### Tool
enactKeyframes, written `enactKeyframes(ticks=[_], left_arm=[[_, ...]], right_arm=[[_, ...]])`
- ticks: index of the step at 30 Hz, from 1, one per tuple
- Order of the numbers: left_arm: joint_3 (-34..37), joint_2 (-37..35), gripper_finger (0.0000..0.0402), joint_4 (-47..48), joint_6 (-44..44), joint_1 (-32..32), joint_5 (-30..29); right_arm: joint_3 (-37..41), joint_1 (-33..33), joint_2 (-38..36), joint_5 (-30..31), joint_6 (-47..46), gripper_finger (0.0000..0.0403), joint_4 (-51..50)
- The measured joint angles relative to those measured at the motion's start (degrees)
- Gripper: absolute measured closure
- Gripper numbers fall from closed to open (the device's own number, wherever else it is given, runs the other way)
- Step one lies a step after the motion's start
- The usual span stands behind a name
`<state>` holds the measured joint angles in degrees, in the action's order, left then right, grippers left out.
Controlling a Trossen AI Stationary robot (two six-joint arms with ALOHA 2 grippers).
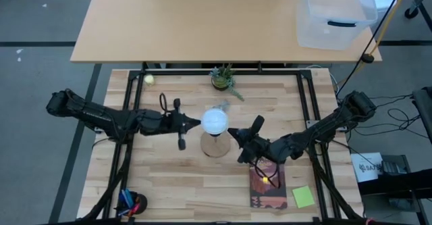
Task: Screw lightbulb
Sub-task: Insert the white lightbulb into the silver lamp
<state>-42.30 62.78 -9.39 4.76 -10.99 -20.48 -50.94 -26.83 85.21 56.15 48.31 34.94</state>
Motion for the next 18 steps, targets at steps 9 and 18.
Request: enactKeyframes(ticks=[9, 18], left_arm=[[0.00, -0.02, 0.0401, -2.40, 1.71, -1.23, 6.95], [0.00, -2.44, 0.0401, -5.46, 6.56, -4.43, 8.27]], right_arm=[[0.00, 3.36, 0.02, -2.10, -6.28, 0.0403, -3.06], [0.00, 6.26, 0.00, -2.07, -0.55, 0.0403, 0.50]])
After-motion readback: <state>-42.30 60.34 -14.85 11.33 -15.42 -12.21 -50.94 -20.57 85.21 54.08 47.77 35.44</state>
